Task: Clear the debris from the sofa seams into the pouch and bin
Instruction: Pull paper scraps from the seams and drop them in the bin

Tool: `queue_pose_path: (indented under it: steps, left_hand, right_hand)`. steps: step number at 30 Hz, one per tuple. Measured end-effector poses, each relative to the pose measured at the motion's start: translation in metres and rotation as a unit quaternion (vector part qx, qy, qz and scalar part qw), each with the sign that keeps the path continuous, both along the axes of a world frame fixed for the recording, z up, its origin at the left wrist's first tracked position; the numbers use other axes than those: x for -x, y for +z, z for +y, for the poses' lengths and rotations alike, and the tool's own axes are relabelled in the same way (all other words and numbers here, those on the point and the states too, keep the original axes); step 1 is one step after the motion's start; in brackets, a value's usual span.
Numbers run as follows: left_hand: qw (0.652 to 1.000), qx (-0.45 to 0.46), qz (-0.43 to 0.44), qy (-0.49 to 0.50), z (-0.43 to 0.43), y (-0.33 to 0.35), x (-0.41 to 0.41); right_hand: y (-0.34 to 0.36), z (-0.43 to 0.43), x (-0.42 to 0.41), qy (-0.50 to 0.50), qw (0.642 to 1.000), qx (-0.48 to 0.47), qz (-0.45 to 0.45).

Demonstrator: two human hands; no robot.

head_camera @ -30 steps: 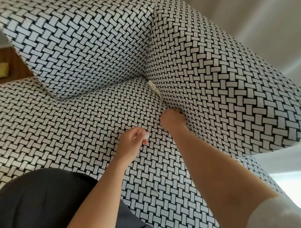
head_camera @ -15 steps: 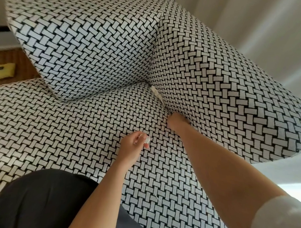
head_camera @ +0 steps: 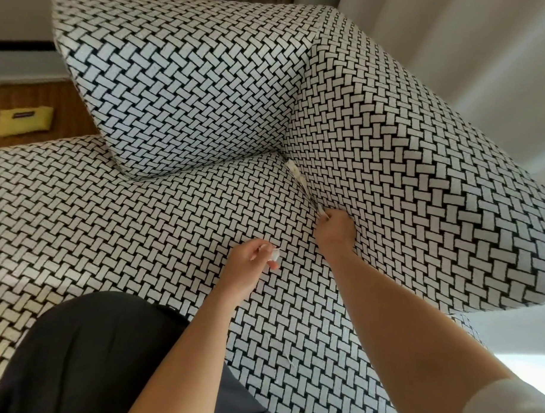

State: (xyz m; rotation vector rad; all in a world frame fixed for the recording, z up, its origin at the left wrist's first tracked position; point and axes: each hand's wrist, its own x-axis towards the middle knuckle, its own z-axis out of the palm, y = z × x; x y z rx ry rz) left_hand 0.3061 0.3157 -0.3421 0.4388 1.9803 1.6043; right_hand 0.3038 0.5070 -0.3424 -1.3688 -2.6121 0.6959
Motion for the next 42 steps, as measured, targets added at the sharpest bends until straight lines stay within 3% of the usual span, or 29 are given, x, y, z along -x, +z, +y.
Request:
queue_pose_path:
  steps: [7, 12, 20, 30, 42]
  left_hand:
    - [0.998, 0.052, -0.019, -0.003, -0.013, 0.009, 0.003]
    - [0.989, 0.054, -0.097, 0.099, -0.04, 0.033, 0.014]
    - [0.974, 0.096, -0.026, 0.201, -0.124, 0.085, 0.037]
    - [0.939, 0.186, -0.009, 0.289, -0.268, 0.098, 0.012]
    - [0.872, 0.19, -0.085, 0.442, -0.417, 0.046, -0.014]
  right_hand:
    - [0.015, -0.012, -0.004, 0.042, 0.997, -0.058, 0.001]
    - [0.03, -0.046, 0.003, 0.086, 0.996, -0.016, -0.028]
    - [0.063, -0.153, 0.035, 0.235, 0.97, 0.018, -0.05]
    - [0.096, -0.315, 0.058, 0.463, 0.884, 0.054, -0.04]
    - [0.052, -0.491, 0.049, 0.581, 0.809, 0.063, -0.067]
